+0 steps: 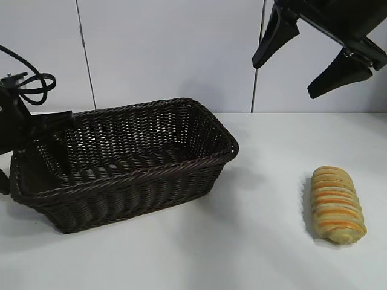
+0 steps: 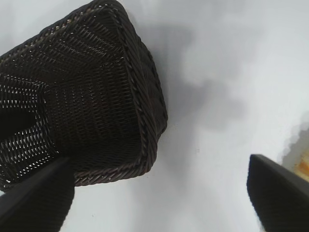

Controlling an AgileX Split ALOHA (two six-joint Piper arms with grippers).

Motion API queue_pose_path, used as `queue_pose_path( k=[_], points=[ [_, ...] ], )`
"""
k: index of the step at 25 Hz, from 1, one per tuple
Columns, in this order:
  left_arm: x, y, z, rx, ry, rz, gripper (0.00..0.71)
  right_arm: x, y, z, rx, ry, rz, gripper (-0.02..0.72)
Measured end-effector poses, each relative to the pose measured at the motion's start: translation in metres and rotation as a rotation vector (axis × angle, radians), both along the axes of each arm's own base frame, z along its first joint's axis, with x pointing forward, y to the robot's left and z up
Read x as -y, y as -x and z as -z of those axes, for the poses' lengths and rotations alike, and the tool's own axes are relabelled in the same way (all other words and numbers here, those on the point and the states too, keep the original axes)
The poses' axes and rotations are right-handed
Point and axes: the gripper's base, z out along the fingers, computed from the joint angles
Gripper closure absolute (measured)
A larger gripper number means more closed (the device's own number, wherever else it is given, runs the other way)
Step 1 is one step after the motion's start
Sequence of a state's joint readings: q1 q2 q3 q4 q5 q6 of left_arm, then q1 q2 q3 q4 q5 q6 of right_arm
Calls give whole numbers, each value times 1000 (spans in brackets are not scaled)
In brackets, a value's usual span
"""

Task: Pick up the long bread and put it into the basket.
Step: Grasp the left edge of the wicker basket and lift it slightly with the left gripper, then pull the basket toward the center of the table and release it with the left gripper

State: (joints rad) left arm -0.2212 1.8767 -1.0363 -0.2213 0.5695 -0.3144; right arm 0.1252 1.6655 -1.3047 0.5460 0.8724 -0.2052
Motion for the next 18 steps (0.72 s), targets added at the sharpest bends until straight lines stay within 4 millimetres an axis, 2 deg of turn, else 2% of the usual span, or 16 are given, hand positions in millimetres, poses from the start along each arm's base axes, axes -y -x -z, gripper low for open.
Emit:
queue_pose_path(
  k=[8,14,18],
  points=[
    [3,-9,-13,-4,6,25,604,0,0,0,-1,0,-1,8],
    [12,-25,-43,3,26,170,607,0,0,0,-2,0,-1,8],
    [22,-35,-64,25,101,234,607,0,0,0,-2,0,-1,8]
  ],
)
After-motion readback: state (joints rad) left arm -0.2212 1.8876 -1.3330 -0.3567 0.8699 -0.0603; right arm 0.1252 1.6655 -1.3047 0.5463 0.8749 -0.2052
